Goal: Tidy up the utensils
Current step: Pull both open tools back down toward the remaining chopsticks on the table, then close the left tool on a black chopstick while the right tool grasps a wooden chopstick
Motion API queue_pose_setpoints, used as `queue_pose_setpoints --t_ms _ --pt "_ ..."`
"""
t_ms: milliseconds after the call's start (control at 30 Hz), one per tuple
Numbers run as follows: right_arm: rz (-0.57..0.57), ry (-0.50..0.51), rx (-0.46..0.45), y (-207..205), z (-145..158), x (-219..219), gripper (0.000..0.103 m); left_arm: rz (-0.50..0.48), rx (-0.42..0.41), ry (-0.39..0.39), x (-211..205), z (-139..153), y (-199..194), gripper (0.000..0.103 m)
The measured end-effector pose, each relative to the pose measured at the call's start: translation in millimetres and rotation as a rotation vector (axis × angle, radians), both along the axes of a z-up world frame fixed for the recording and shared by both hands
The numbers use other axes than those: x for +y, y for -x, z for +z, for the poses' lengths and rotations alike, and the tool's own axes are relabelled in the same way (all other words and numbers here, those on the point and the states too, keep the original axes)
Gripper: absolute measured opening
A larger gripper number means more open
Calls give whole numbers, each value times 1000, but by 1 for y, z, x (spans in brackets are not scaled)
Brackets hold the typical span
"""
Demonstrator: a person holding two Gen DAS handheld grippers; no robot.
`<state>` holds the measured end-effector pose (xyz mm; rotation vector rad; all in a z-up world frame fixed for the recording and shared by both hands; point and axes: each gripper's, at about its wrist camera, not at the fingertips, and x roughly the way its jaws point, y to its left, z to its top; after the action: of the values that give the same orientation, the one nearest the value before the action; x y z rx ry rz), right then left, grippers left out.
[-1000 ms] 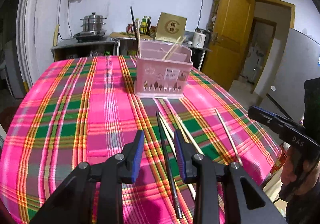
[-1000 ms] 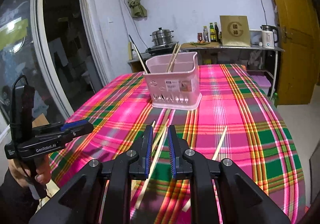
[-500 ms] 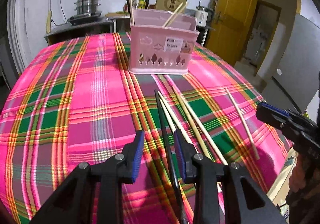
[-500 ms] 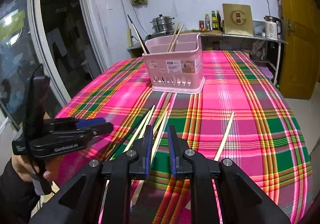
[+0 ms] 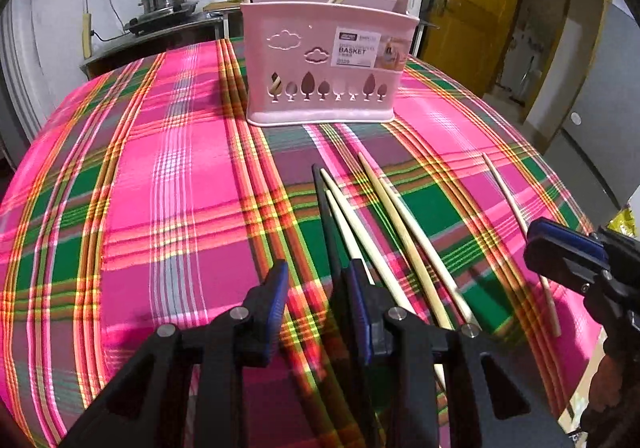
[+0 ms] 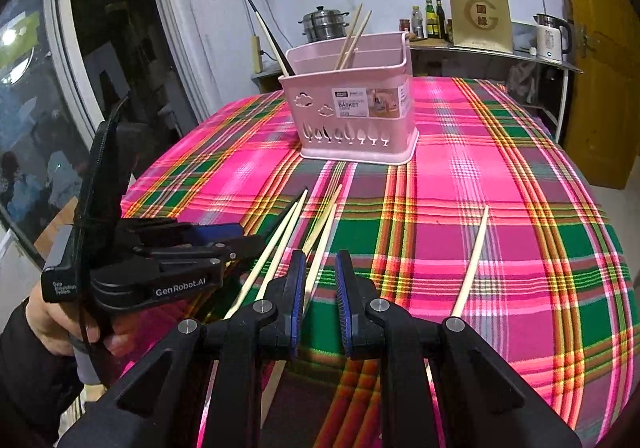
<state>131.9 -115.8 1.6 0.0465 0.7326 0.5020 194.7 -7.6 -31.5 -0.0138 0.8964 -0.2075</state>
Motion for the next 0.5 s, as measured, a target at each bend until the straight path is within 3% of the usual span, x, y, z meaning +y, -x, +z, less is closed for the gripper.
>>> queue_pose_setpoints --t_ms 500 --pt "10 111 111 -38 -24 33 15 48 -6 -43 29 0 1 34"
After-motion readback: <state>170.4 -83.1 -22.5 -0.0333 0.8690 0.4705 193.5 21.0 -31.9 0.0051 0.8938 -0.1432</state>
